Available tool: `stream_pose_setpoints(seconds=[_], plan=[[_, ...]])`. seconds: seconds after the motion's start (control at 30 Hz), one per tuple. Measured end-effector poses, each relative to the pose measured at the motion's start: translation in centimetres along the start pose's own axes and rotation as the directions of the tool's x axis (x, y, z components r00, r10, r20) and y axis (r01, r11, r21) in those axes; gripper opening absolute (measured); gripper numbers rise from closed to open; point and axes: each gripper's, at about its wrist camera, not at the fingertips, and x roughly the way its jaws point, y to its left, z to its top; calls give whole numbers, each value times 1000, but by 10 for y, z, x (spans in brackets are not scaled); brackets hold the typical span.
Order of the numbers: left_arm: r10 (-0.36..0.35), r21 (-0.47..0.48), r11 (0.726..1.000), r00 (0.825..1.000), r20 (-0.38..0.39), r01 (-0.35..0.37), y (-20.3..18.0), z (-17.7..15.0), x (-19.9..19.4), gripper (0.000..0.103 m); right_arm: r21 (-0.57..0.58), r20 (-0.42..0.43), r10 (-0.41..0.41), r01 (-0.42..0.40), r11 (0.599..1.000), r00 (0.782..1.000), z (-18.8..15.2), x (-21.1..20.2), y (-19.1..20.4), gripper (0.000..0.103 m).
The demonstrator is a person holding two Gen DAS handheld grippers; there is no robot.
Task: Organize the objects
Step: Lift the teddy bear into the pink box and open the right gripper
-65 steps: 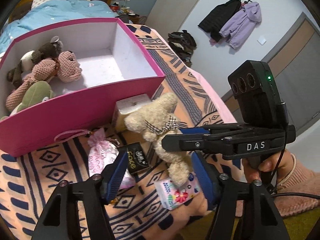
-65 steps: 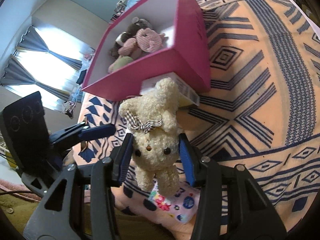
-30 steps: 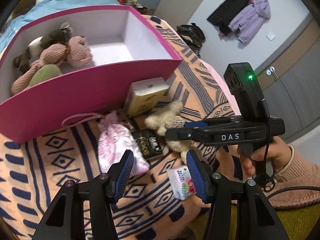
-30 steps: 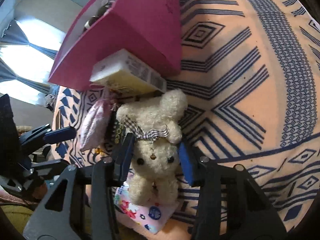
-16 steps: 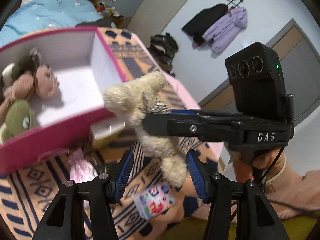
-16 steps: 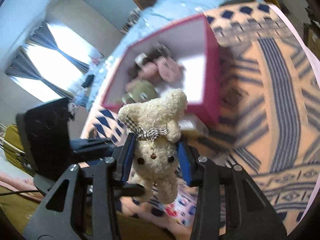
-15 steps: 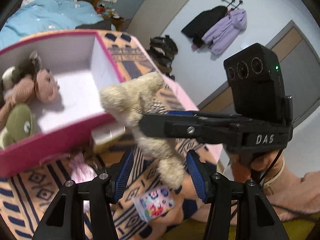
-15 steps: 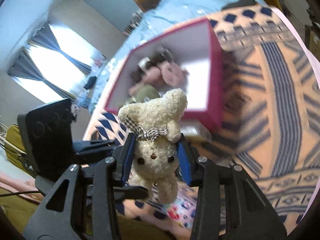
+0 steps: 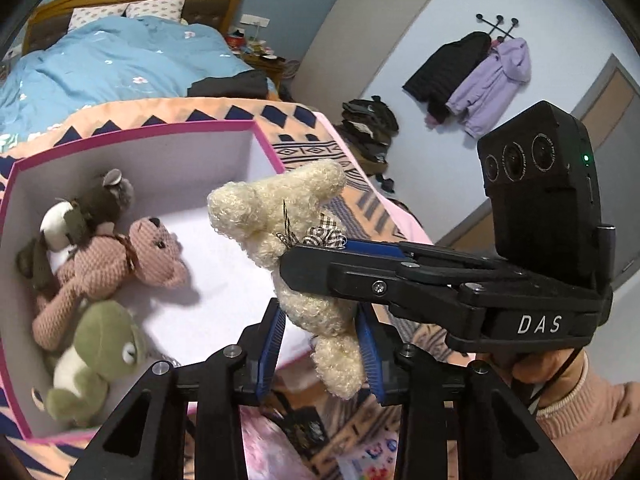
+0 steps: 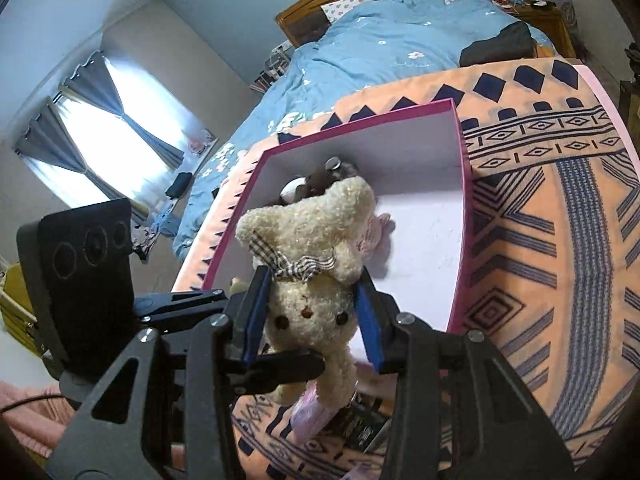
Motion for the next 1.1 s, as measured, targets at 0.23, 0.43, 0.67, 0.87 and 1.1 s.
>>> stream_pose_setpoints(seconds=[0.23, 0.43, 0.67, 0.87, 1.1], plan=[[23, -26, 999, 999, -36, -24, 18, 13, 21, 35, 27, -18, -39, 39, 999, 999, 15, 24, -16, 44], [22, -49, 998, 996, -87, -26, 31, 13, 41, 35, 57, -54, -103, 106, 993, 993, 17, 42, -30, 47], [27, -72, 997, 993, -118, -35, 40, 14, 55, 35, 43, -55, -199, 201, 979, 979, 16, 45, -31, 54], [49, -77, 995, 991, -122, -59, 46, 11, 59, 36, 26, -17, -224, 224, 974, 974, 15, 35, -23, 62], [64, -69, 995, 994, -87, -70, 41, 1, 46, 40, 26, -13, -189, 190, 981, 982, 2, 20, -22, 63]])
